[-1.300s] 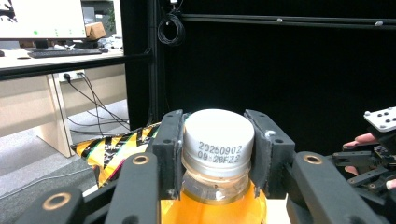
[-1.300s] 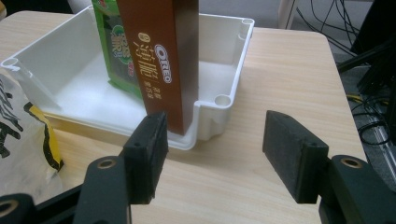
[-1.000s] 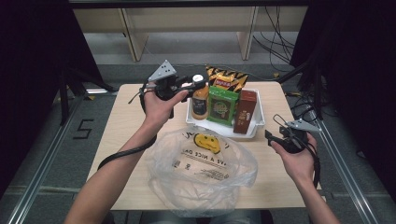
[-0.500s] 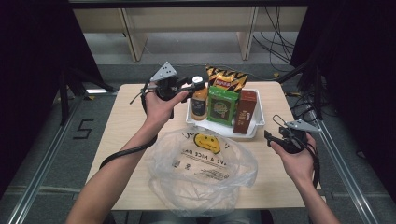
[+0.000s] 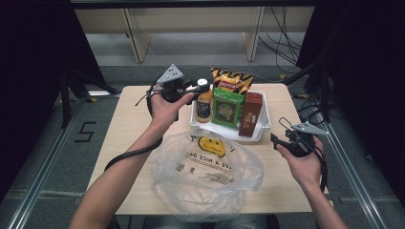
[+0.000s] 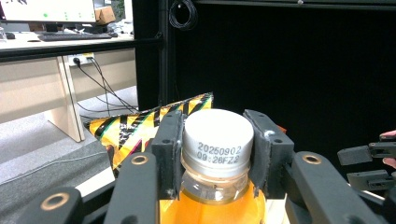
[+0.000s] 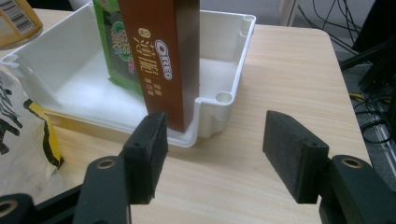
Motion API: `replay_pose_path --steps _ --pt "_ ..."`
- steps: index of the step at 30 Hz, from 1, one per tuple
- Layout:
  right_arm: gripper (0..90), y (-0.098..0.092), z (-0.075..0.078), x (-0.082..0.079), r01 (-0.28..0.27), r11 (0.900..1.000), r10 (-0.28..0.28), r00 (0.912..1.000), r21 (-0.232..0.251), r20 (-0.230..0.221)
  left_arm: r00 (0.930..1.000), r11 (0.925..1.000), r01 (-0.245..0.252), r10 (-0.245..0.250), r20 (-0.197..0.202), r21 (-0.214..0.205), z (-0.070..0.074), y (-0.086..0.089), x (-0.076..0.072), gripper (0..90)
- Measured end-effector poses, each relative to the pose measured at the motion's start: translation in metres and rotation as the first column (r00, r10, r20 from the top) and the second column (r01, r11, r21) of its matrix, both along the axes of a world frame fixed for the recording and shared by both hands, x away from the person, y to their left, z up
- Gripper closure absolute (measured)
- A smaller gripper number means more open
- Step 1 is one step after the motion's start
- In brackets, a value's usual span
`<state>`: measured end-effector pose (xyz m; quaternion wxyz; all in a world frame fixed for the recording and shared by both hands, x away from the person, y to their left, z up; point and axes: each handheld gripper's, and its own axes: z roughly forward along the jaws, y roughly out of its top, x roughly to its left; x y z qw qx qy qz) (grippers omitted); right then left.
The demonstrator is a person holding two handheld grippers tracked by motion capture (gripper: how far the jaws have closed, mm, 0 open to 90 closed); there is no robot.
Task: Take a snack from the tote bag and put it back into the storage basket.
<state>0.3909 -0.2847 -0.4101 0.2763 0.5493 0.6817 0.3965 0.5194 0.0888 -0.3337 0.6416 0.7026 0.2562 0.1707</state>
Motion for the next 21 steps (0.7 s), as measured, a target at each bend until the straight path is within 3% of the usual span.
replay_pose_path --steps 6,8,21 --pt "40.7 0.0007 -0.0017 0.0001 0.003 1.0000 -0.003 1.0000 0.008 0.004 1.0000 1.0000 -0.002 0.002 -0.005 0.009 -0.0035 -0.0019 0.0026 58.8" --pt "40.6 0.0010 -0.0010 -0.0005 0.010 0.9999 -0.010 0.9999 0.003 -0.004 0.9989 1.0000 -0.009 0.009 -0.047 0.000 -0.0057 -0.0032 0.0008 58.8" --pt "40.5 0.0033 -0.0008 -0.0016 0.019 0.9995 -0.019 0.9995 0.027 -0.026 0.9996 0.9997 -0.008 0.009 -0.026 0.023 -0.0094 -0.0060 0.0074 58.8"
